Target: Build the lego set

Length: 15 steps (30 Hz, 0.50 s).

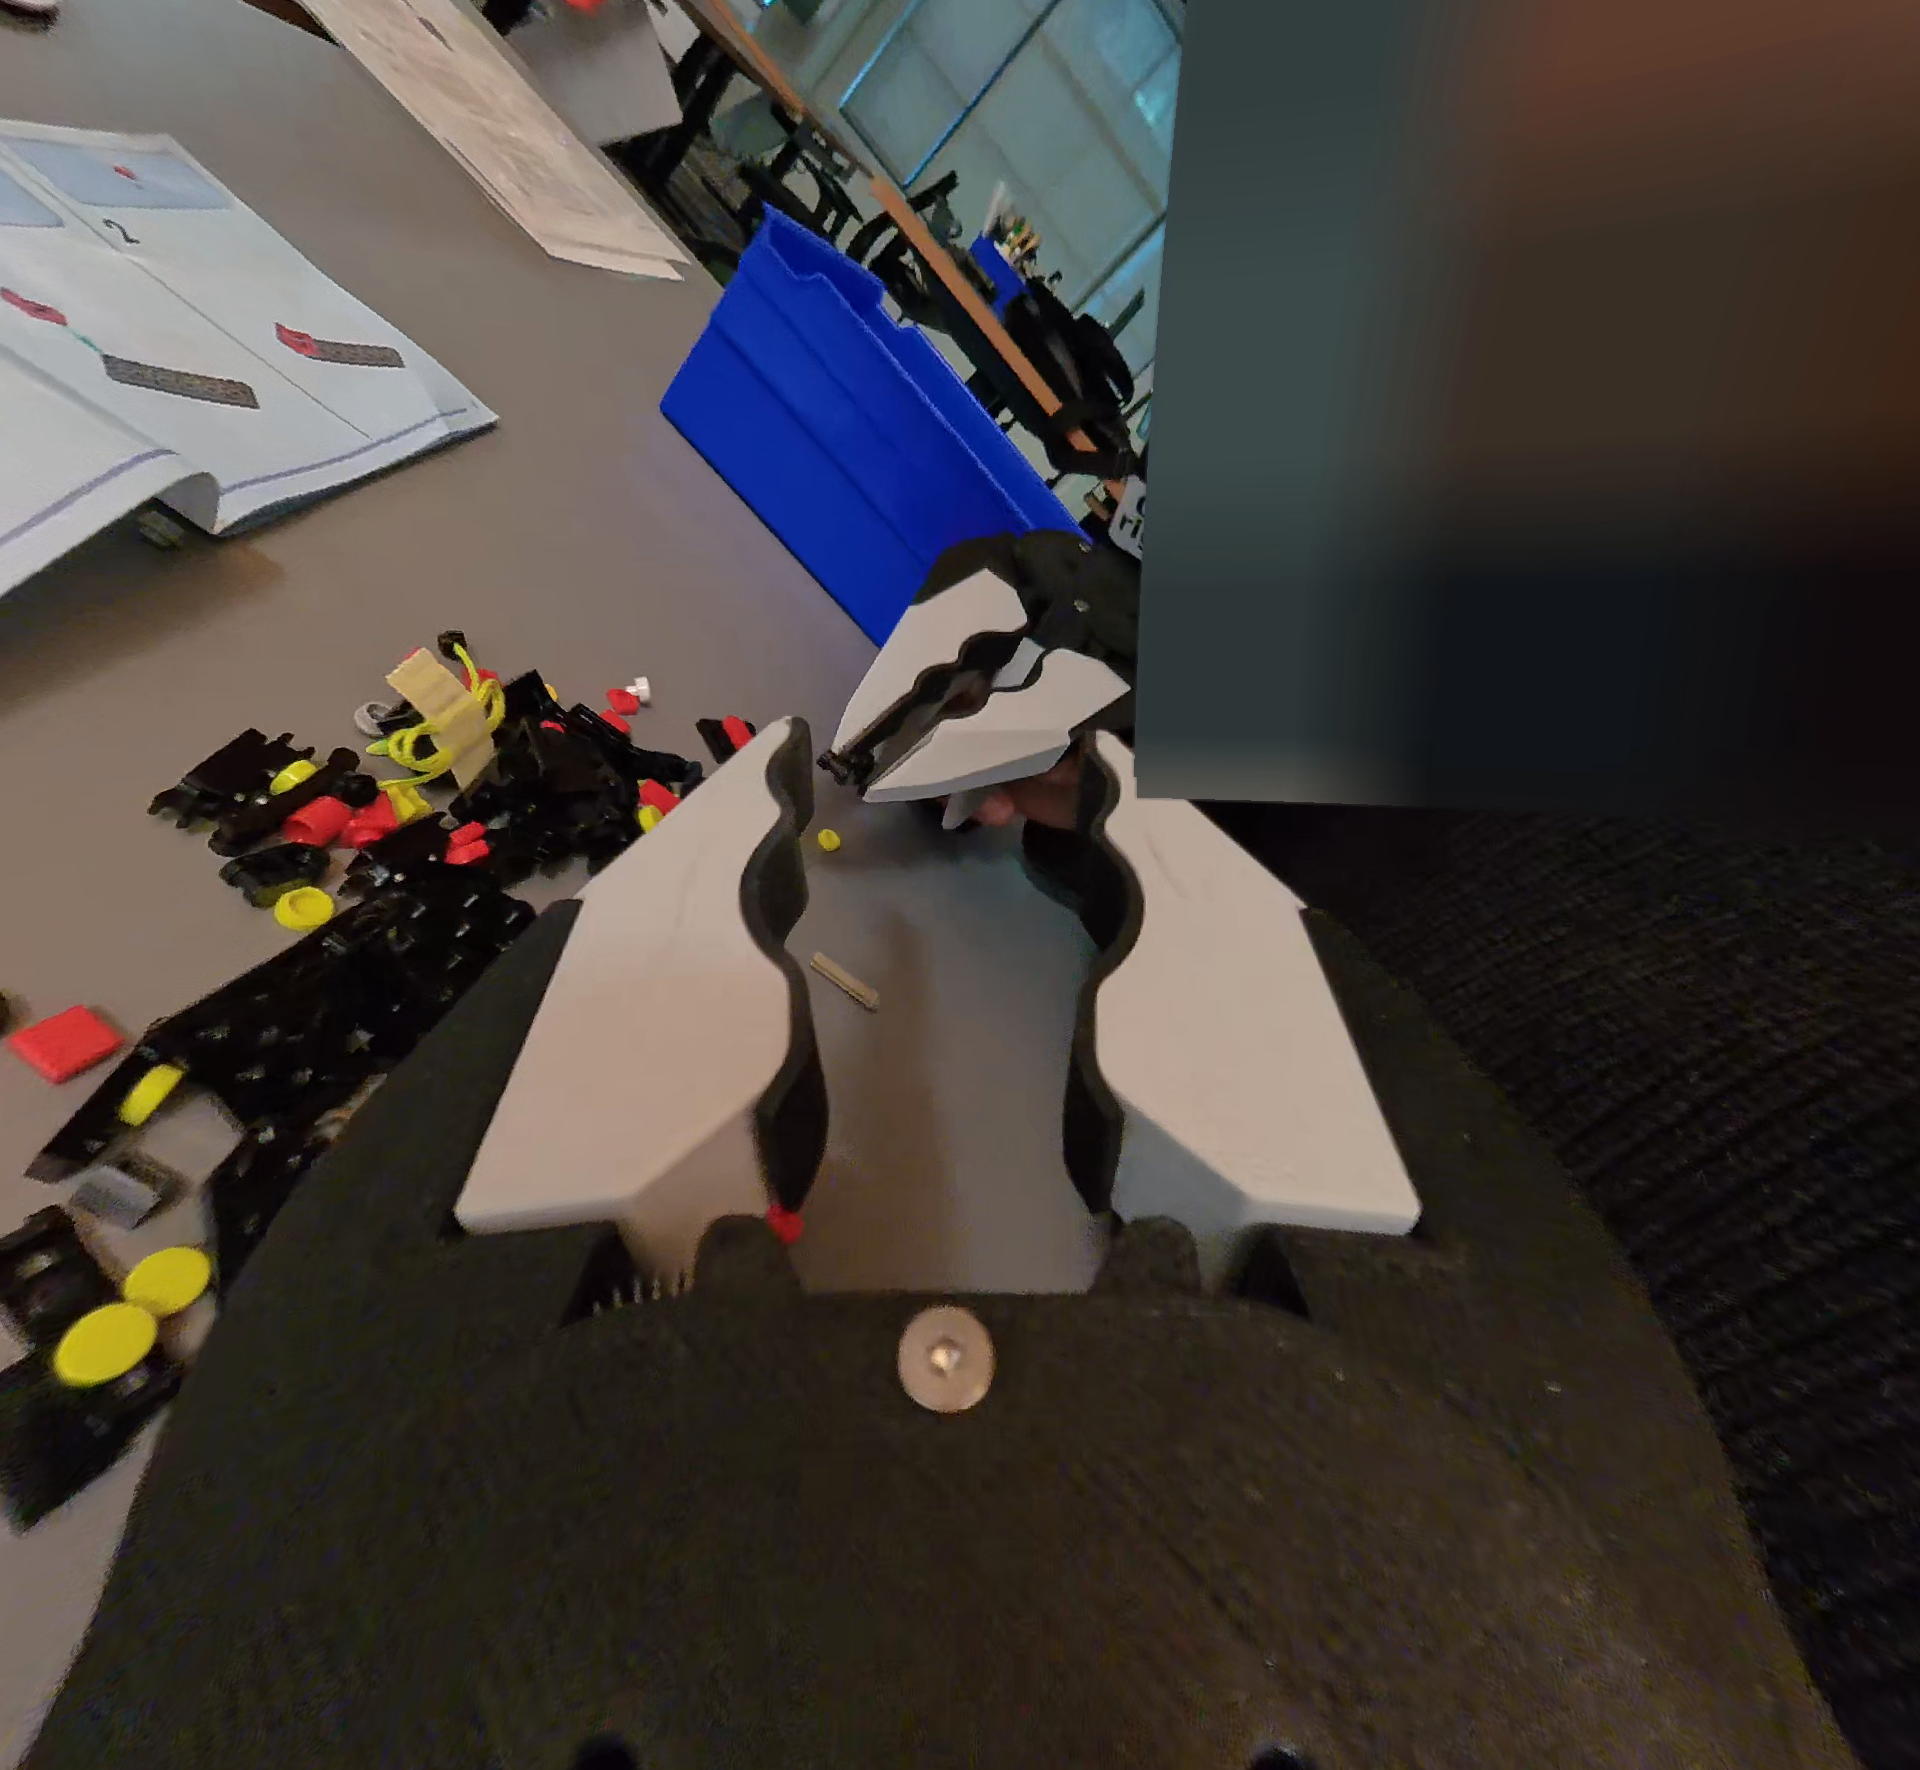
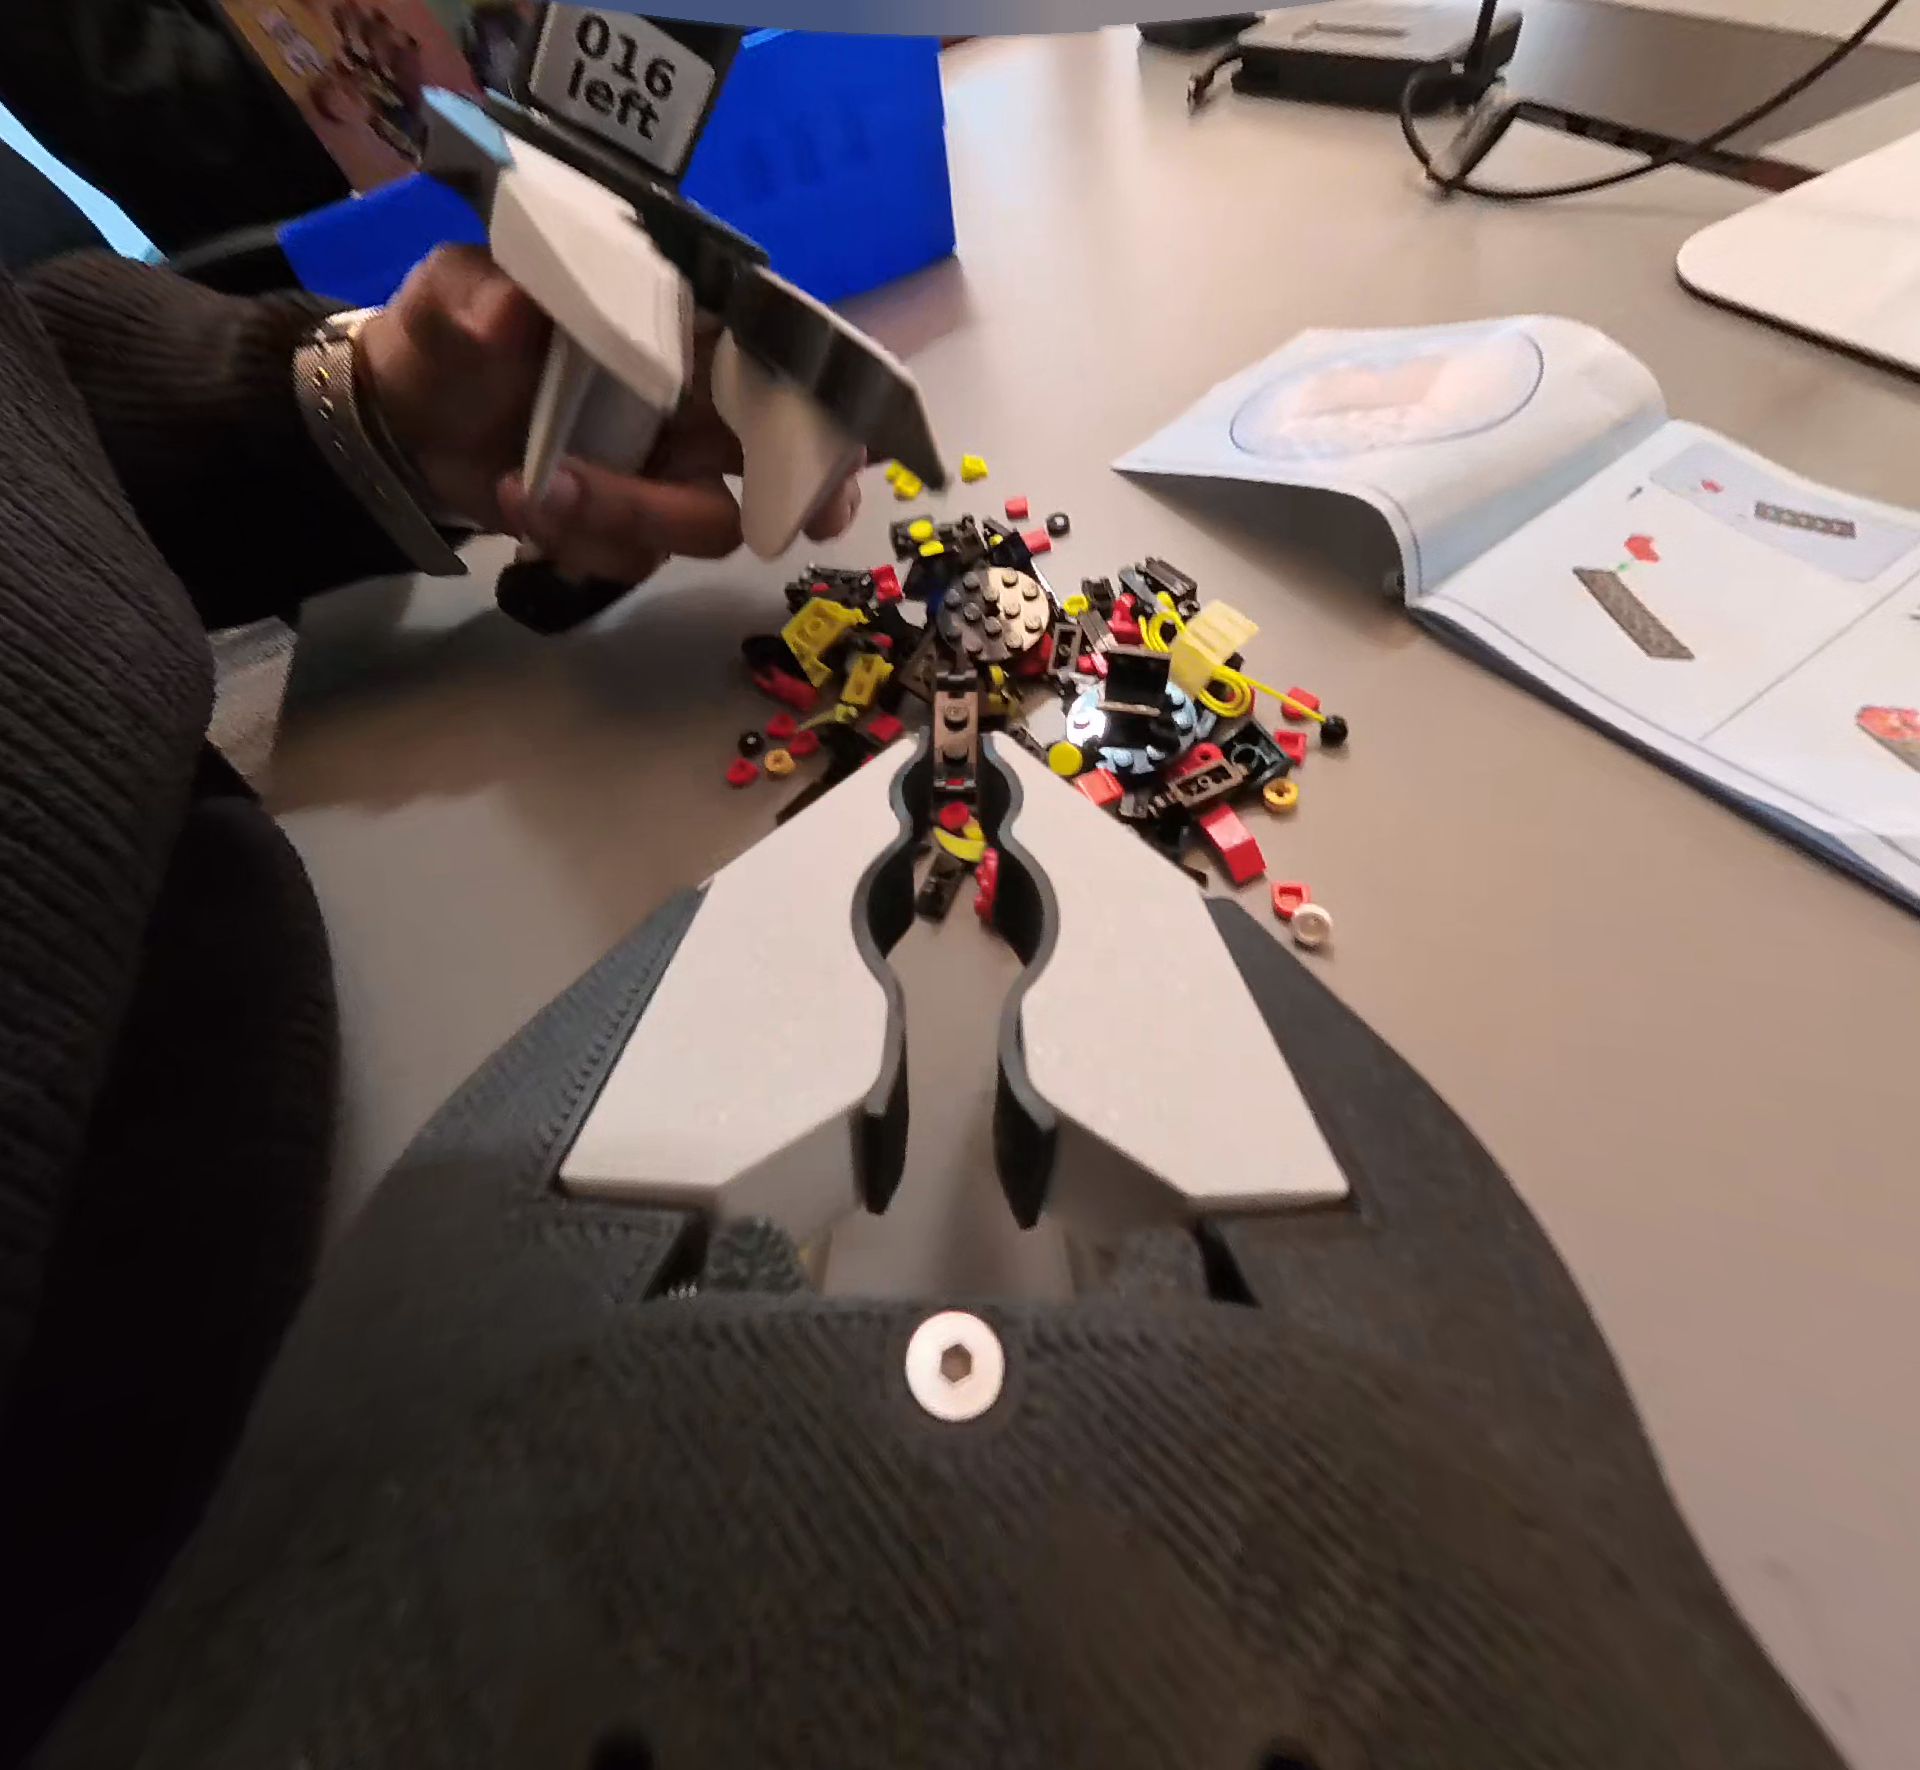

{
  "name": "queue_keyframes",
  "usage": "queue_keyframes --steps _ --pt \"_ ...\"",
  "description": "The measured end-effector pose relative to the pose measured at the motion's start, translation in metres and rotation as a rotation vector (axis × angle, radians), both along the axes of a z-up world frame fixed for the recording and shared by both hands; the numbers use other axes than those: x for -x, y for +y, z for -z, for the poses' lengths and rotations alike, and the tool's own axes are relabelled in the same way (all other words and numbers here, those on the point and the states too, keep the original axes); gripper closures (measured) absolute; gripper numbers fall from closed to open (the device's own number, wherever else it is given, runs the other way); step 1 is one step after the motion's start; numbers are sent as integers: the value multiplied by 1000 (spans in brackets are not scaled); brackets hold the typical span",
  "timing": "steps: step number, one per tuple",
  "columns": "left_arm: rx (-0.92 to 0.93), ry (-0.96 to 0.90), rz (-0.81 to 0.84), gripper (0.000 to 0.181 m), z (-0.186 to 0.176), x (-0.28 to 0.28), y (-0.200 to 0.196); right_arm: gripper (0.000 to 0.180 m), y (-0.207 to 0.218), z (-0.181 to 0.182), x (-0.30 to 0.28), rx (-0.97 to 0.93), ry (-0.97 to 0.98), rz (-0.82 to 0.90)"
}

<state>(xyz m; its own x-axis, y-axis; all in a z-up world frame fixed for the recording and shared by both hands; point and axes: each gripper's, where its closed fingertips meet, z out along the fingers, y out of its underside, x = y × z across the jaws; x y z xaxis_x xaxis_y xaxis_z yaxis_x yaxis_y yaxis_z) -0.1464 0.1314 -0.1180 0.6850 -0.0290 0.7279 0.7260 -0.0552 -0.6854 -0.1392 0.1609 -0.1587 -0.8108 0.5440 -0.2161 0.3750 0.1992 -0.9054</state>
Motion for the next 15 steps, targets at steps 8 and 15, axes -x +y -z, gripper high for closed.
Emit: queue_keyframes --steps 8,15 --pt "-16 -25 -47 133 0 13 -7 174 3 1 2 9 -17 14" --pt "-36 -64 -52 133 -1 16 -8 174 3 4 2 -11 -17 13"
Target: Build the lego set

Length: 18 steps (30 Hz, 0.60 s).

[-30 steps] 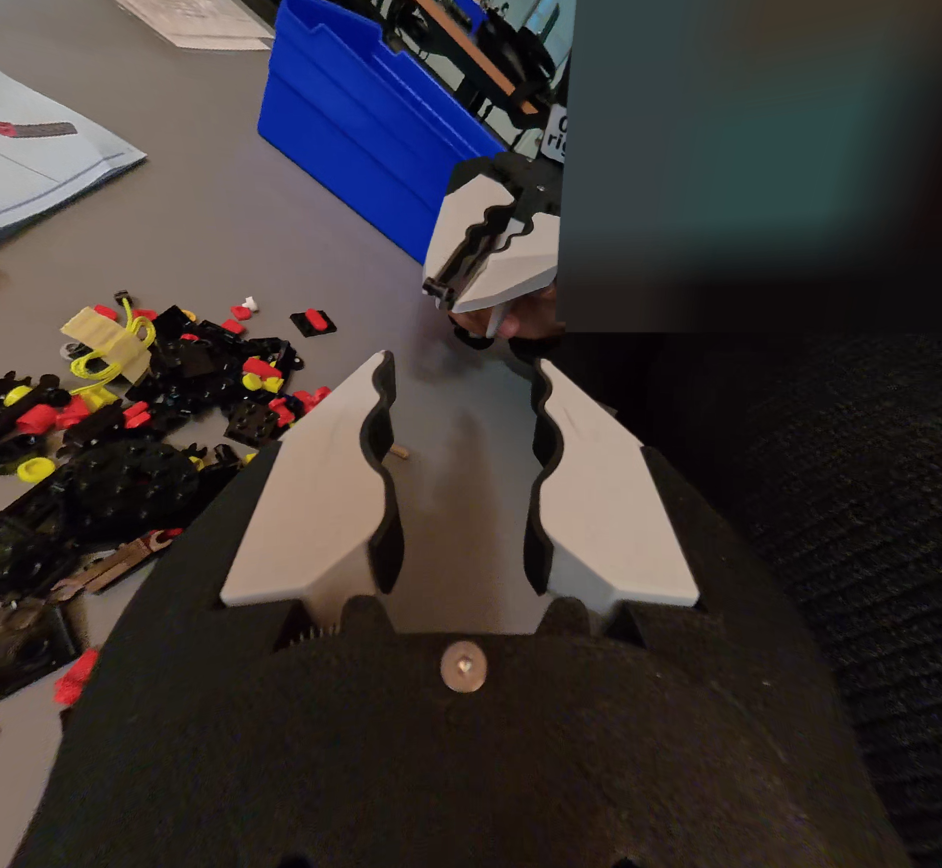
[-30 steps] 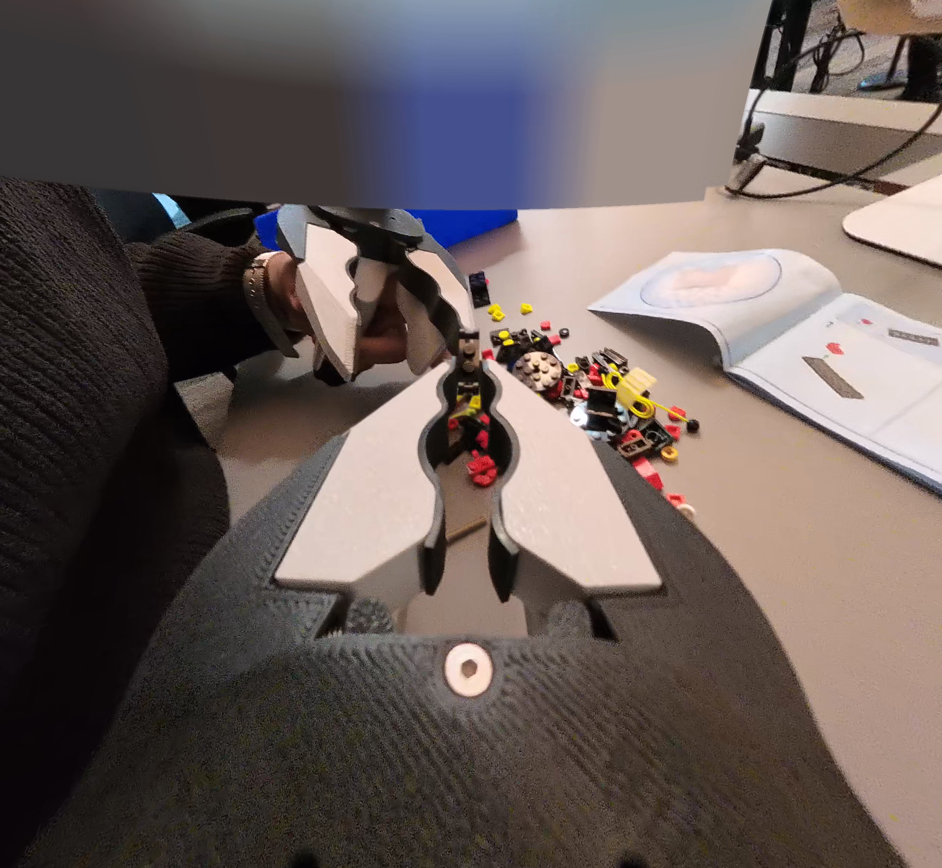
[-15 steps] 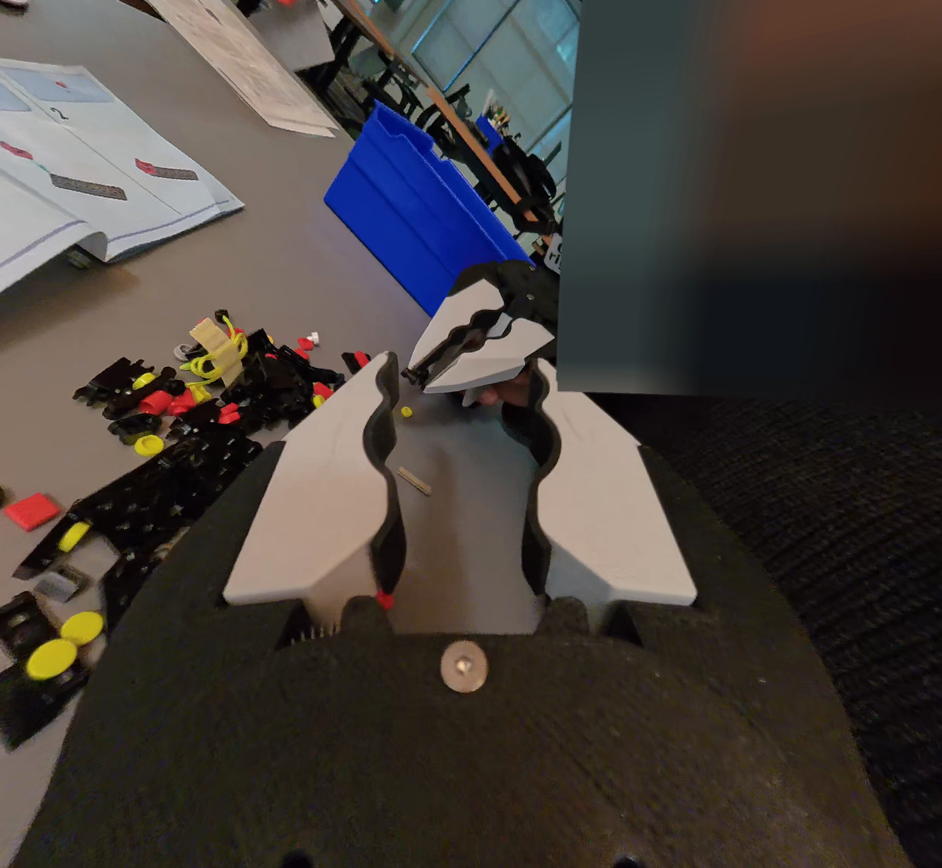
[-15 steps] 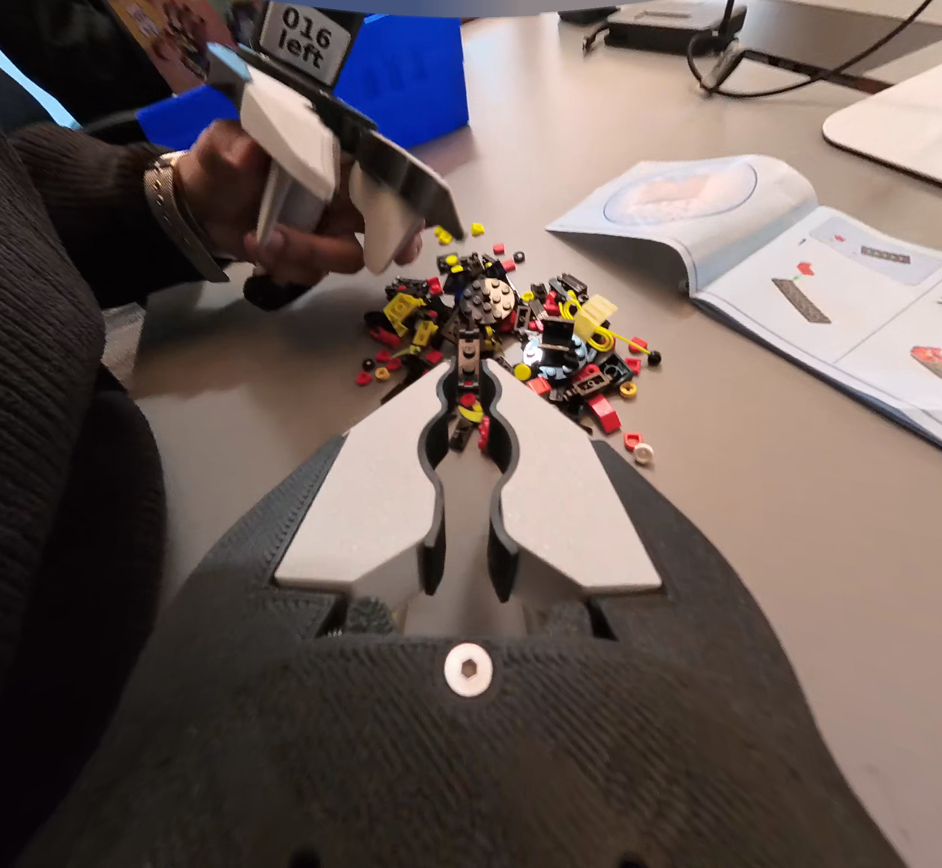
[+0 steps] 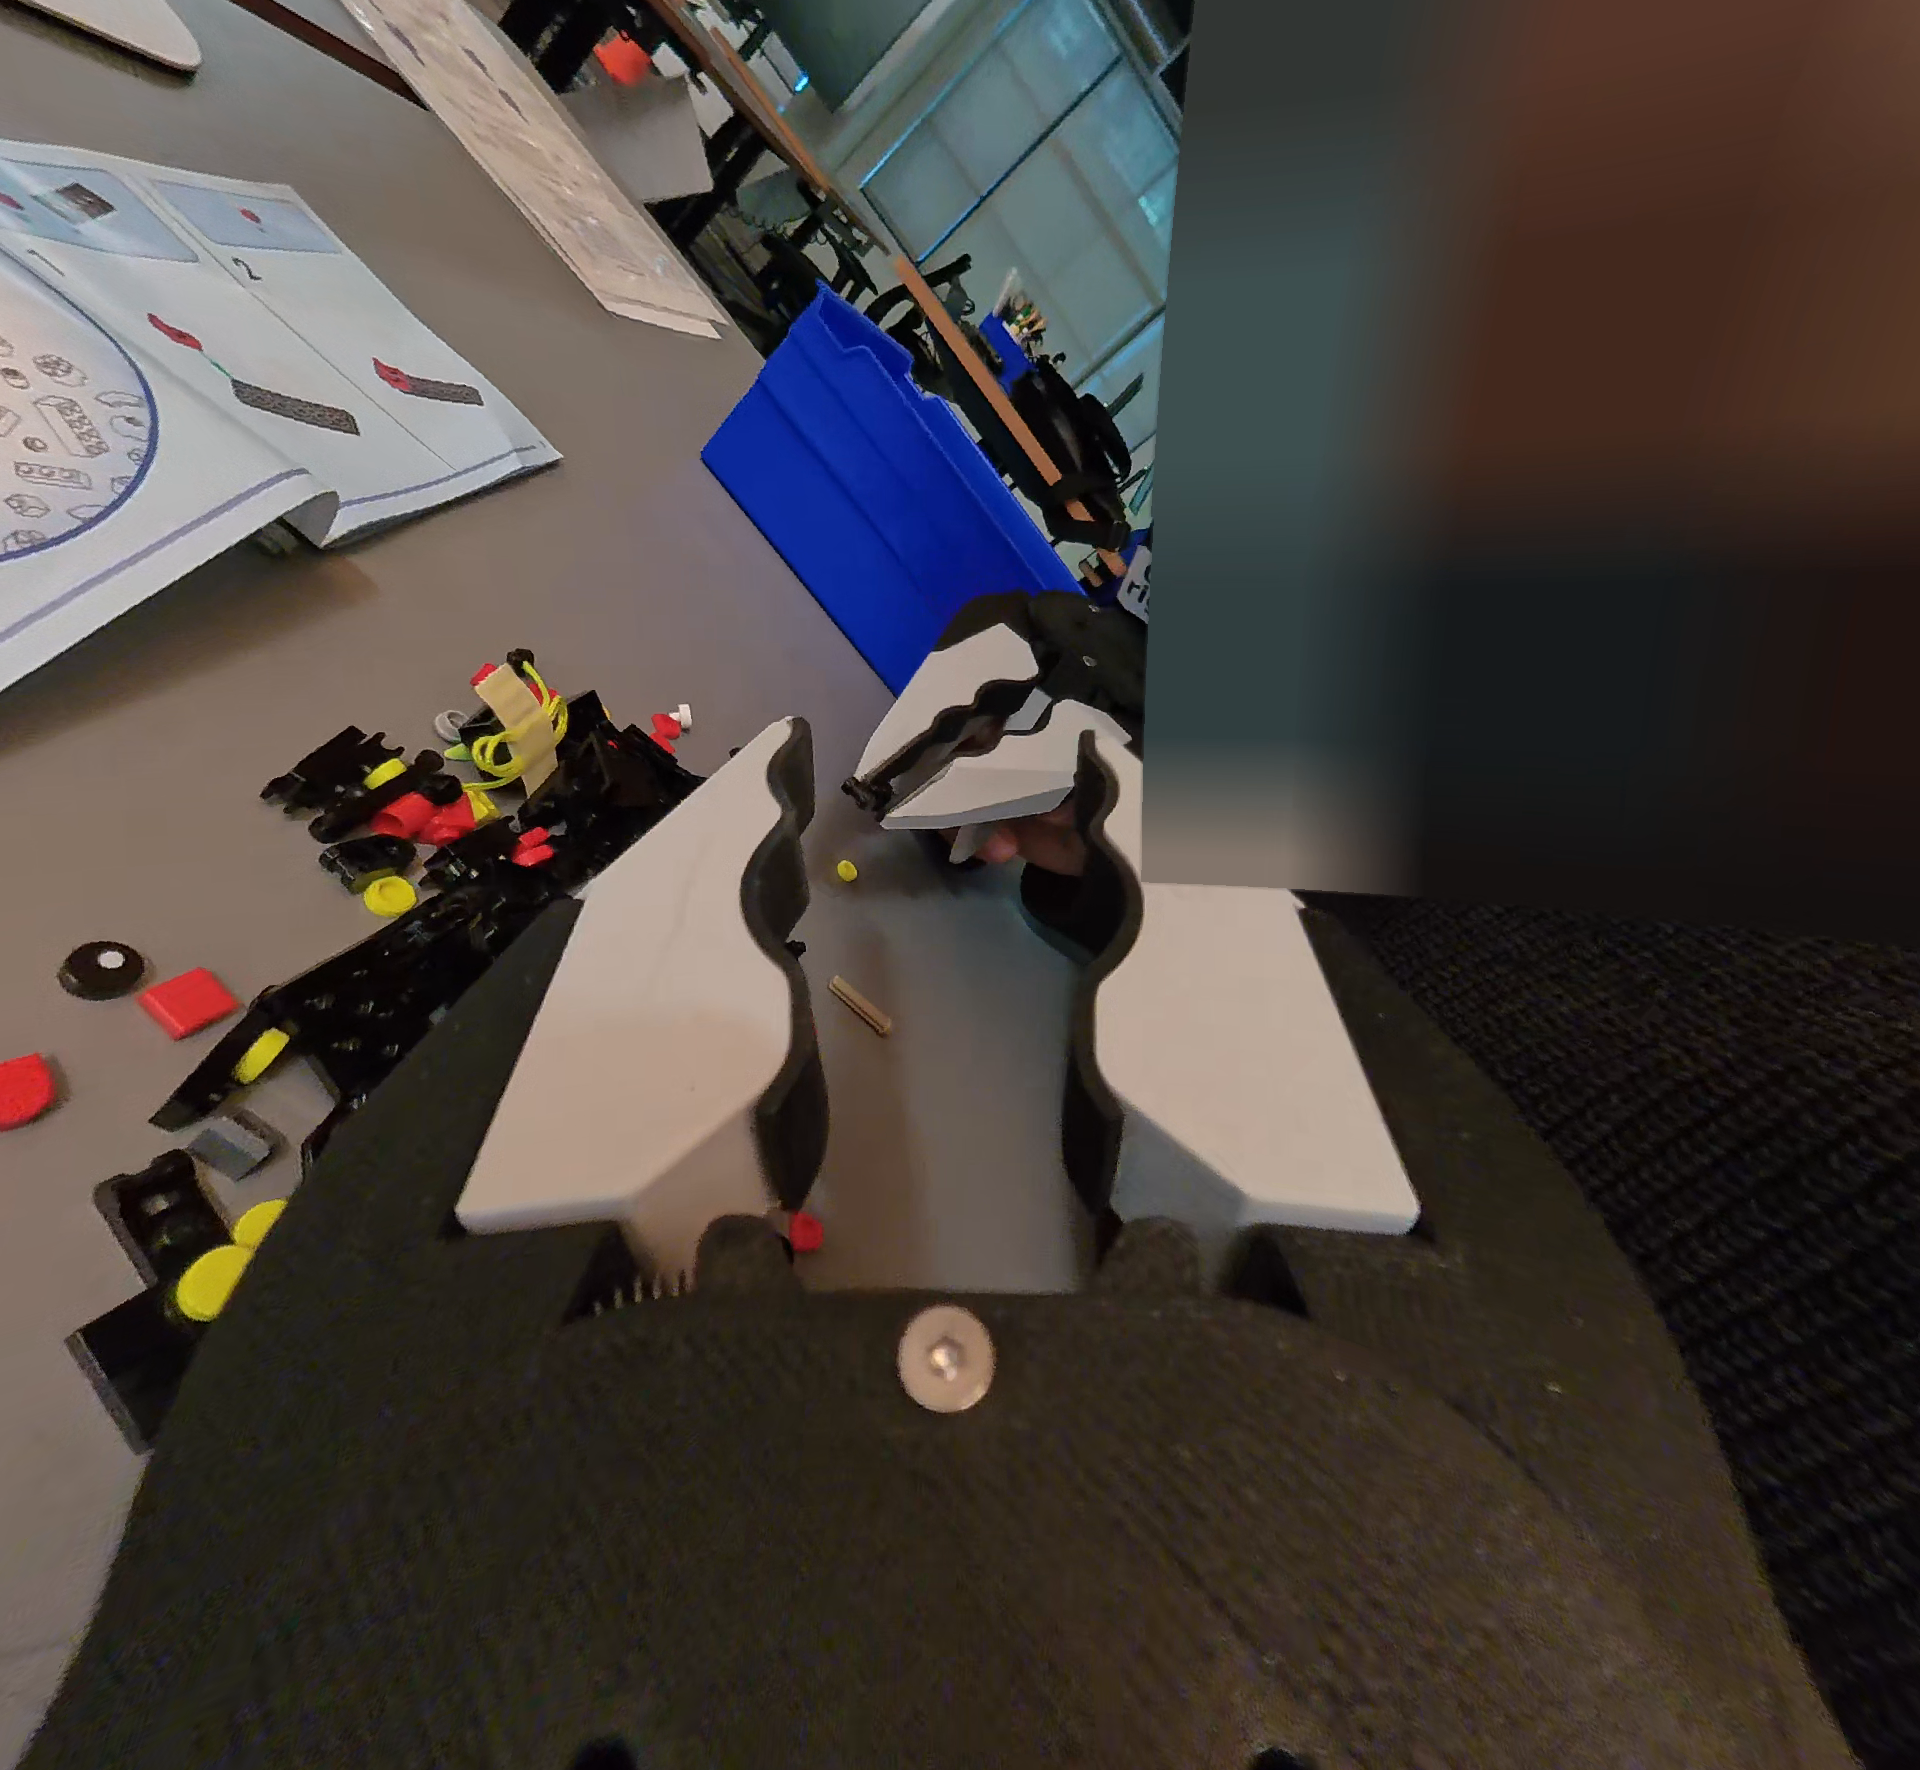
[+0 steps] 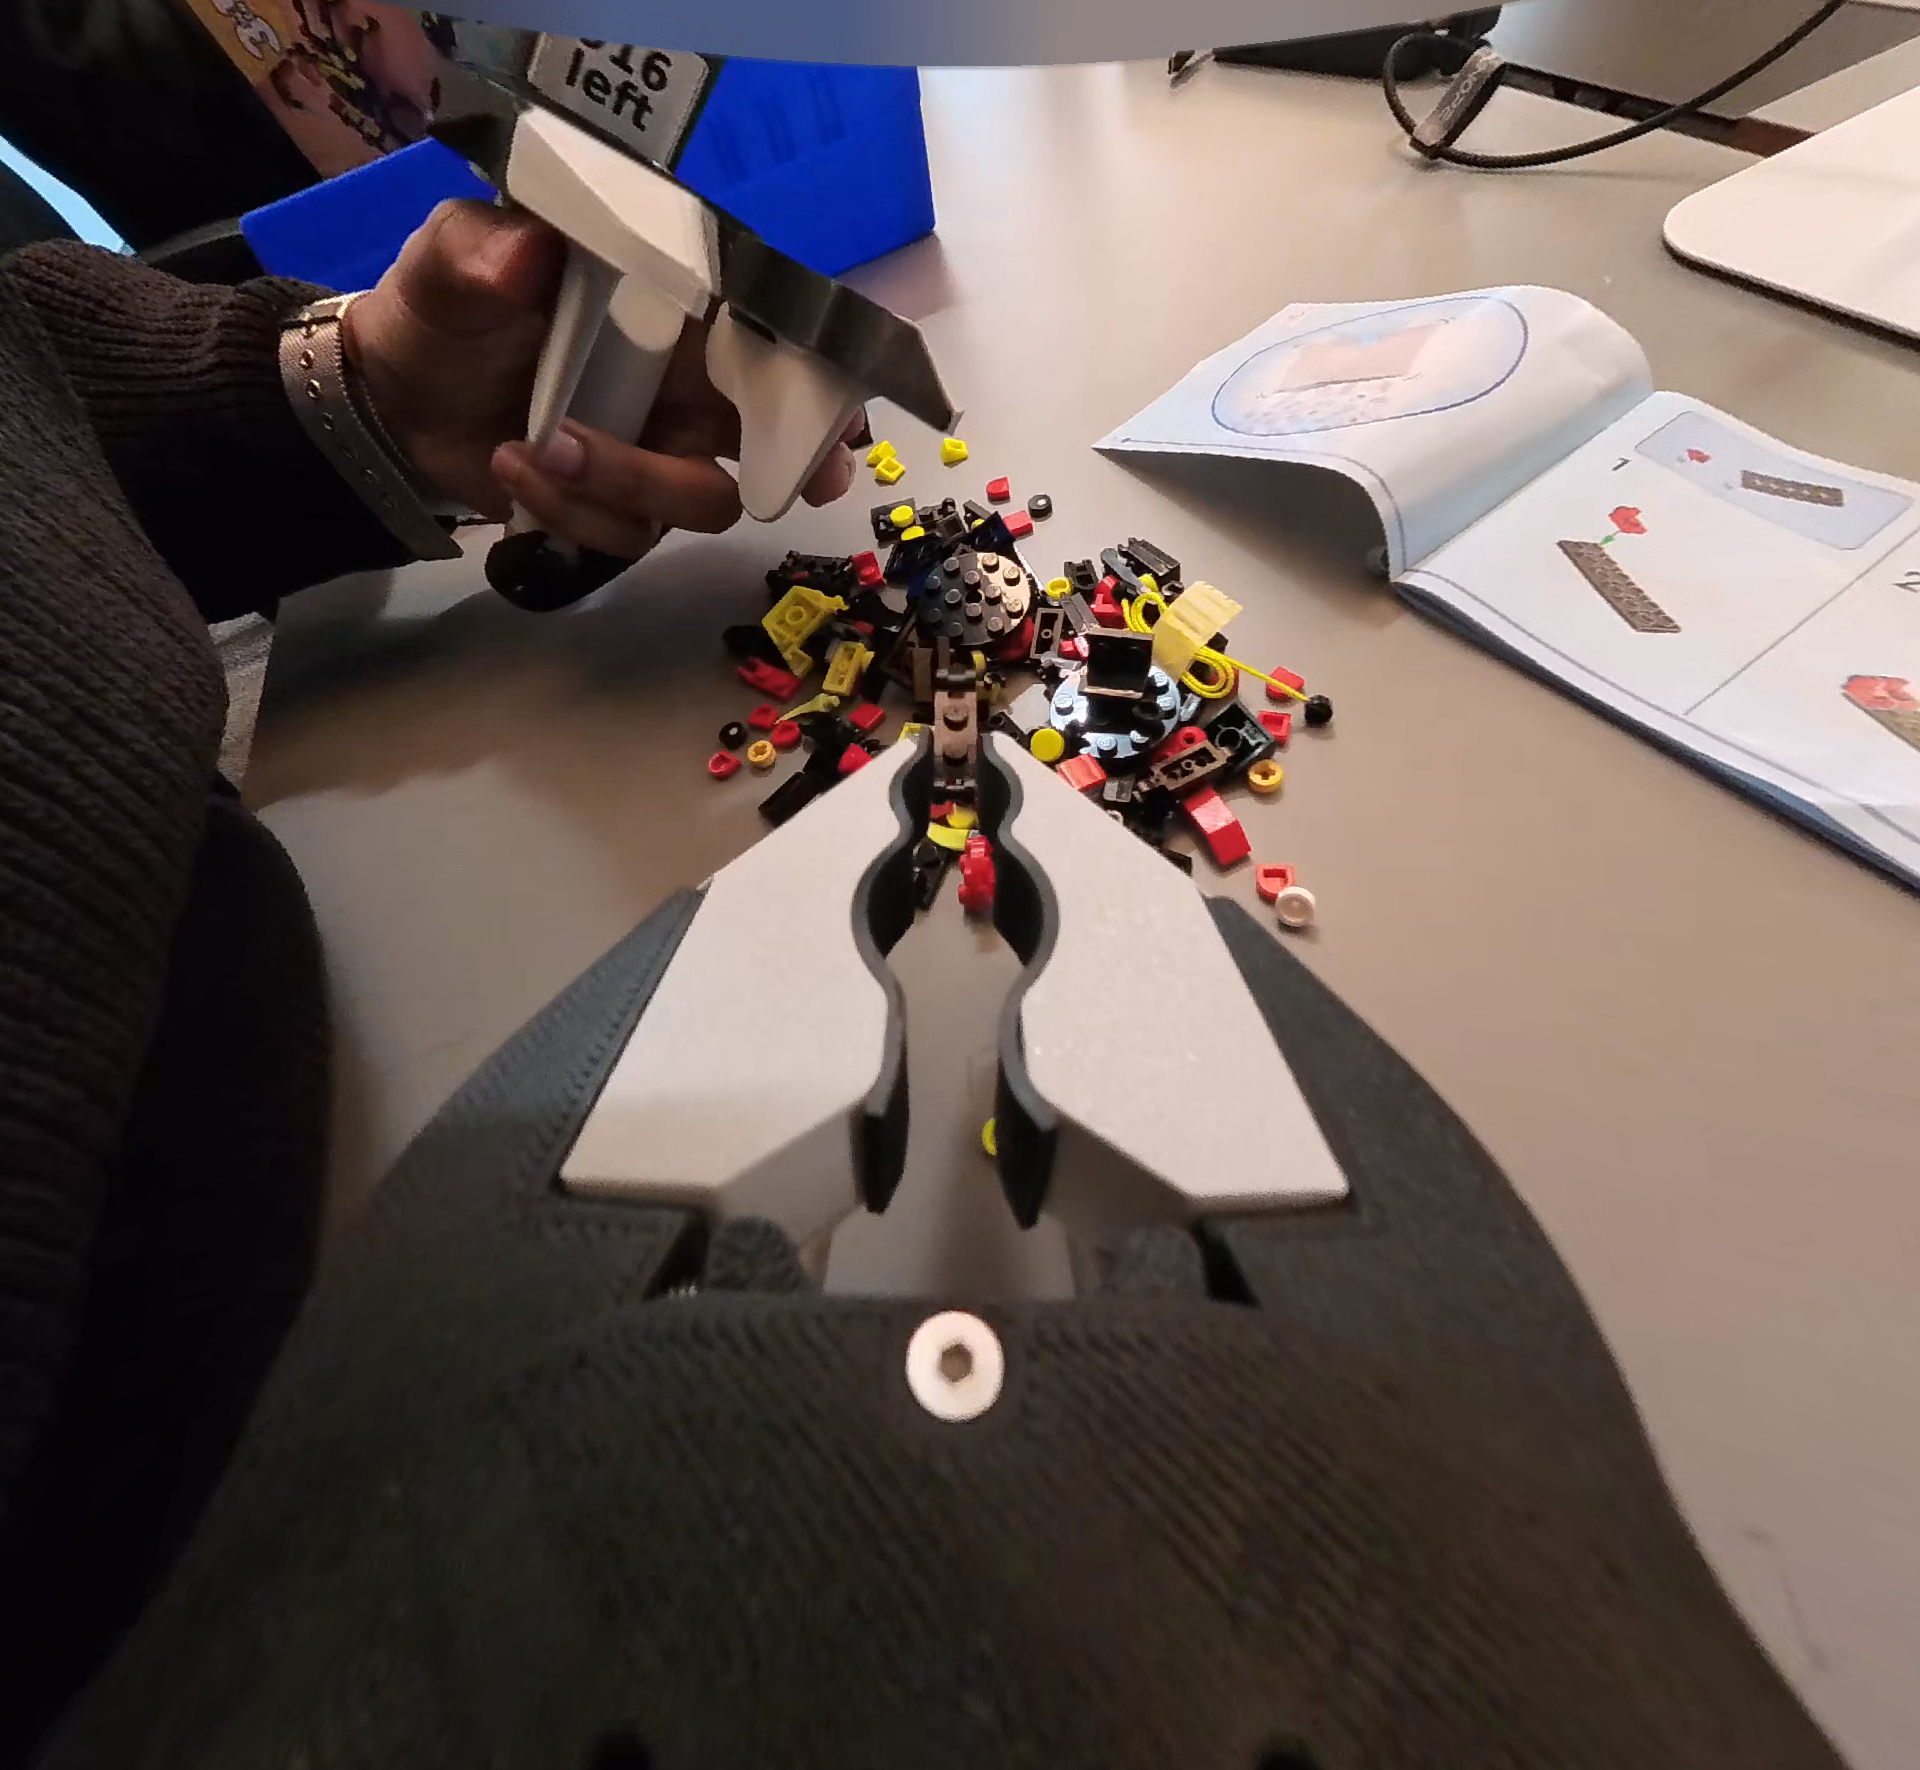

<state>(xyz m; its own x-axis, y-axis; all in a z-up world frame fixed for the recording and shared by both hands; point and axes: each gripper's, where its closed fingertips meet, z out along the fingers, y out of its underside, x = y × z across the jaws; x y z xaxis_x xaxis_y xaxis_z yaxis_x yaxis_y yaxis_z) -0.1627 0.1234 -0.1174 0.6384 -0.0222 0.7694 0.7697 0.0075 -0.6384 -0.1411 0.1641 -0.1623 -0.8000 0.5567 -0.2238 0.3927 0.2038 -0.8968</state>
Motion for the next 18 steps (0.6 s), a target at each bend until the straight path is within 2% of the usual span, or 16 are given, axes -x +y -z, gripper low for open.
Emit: queue_keyframes --steps 18 --pt "-71 -17 -62 136 -12 12 -7 174 -1 6 0 -32 -11 -4"
